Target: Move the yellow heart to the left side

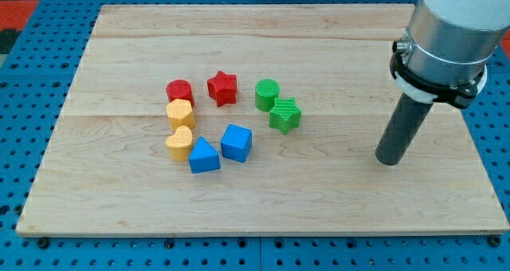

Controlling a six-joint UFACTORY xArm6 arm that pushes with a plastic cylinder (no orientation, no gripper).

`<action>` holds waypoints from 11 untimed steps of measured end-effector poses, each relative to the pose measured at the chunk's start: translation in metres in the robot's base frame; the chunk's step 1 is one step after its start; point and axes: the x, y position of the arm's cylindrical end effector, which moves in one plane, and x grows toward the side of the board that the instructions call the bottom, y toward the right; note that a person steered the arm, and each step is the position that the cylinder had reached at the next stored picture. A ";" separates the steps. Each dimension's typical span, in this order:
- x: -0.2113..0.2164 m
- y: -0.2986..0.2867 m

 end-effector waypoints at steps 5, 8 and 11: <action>0.092 -0.072; 0.011 -0.248; -0.037 -0.348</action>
